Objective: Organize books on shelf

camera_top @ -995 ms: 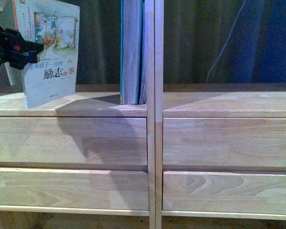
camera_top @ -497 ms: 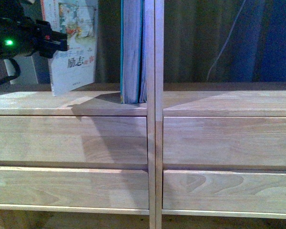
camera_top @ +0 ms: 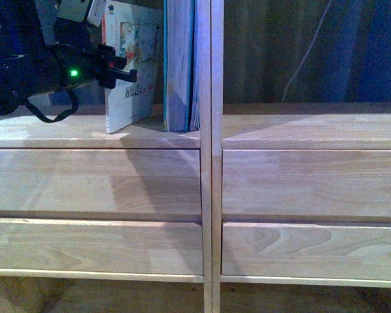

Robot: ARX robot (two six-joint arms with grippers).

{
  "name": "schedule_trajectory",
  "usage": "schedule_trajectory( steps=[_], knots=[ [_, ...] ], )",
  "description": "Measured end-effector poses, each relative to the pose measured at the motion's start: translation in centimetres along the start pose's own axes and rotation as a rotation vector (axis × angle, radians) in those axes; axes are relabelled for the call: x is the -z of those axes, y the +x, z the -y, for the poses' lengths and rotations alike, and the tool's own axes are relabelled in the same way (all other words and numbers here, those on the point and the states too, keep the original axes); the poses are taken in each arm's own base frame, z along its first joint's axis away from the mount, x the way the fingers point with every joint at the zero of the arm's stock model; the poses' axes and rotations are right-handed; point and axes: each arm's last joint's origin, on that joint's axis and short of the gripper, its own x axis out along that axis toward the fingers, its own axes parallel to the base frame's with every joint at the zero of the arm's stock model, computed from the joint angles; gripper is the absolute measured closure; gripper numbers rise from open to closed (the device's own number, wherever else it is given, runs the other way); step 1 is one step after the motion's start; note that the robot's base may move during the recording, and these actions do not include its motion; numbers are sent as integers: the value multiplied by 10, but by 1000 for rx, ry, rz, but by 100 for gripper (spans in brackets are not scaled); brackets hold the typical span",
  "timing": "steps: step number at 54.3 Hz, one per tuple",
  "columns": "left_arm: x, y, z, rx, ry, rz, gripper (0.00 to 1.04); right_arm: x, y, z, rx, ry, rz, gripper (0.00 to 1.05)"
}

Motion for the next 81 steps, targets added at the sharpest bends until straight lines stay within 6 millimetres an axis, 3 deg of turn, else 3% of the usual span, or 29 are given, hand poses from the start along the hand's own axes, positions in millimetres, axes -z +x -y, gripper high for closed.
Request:
schedule_trajectory(
  steps=[22, 53, 64, 81],
  knots=[
    [5, 11, 8, -32, -31, 0, 97, 0, 0, 0, 0, 0, 0, 102],
    [9, 12, 16, -53, -87, 6, 6, 0, 0, 0, 0, 0, 0, 102],
    [18, 7, 19, -48, -117, -25, 7, 0, 0, 0, 0, 0, 0, 102],
    [14, -5, 13, -71, -193, -38, 7, 0, 0, 0, 0, 0, 0, 102]
  ],
)
